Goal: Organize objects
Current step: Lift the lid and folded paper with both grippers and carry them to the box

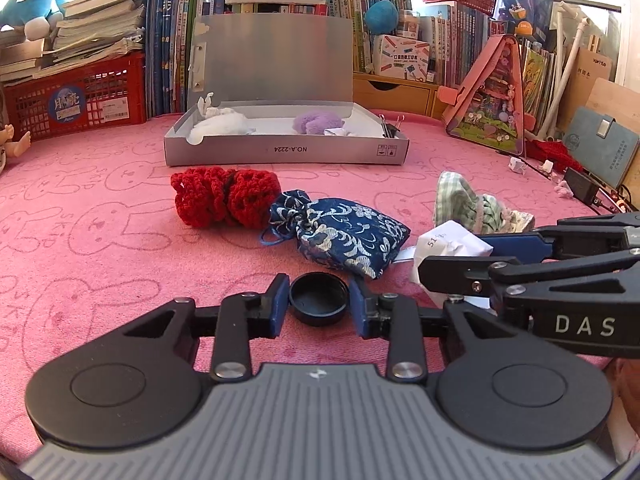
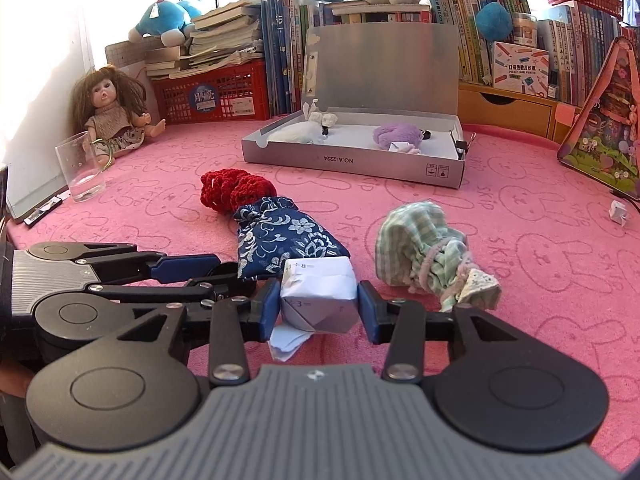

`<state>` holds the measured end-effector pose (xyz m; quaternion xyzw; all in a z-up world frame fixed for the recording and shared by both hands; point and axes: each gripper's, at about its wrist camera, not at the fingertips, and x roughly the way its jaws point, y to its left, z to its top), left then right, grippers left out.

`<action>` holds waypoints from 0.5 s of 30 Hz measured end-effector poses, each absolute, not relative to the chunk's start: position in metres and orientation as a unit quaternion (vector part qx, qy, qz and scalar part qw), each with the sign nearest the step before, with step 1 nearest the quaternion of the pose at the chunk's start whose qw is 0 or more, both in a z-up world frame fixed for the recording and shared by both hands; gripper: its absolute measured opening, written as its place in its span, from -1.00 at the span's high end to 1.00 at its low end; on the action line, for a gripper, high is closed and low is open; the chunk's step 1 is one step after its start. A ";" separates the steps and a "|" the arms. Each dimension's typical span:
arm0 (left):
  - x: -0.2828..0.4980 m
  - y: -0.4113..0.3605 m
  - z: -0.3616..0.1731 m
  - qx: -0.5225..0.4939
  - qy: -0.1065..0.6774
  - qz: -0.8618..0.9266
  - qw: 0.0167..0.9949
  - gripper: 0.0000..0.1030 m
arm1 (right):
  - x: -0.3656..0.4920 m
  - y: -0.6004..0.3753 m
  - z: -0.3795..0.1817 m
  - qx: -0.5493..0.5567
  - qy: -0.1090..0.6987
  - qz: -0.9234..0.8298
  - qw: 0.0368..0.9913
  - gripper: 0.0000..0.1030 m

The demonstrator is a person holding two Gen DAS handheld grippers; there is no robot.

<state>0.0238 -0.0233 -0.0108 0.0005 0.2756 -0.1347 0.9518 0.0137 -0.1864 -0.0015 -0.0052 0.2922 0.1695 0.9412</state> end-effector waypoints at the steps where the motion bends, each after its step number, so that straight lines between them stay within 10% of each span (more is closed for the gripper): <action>1: 0.023 -0.024 -0.009 0.001 0.272 -0.135 0.953 0.27 | 0.013 -0.188 0.001 -0.006 0.289 0.169 0.942 0.07; 15: 0.038 -0.008 0.024 -0.015 0.252 -0.105 0.962 0.27 | 0.026 -0.211 0.026 0.015 0.265 0.142 0.954 0.06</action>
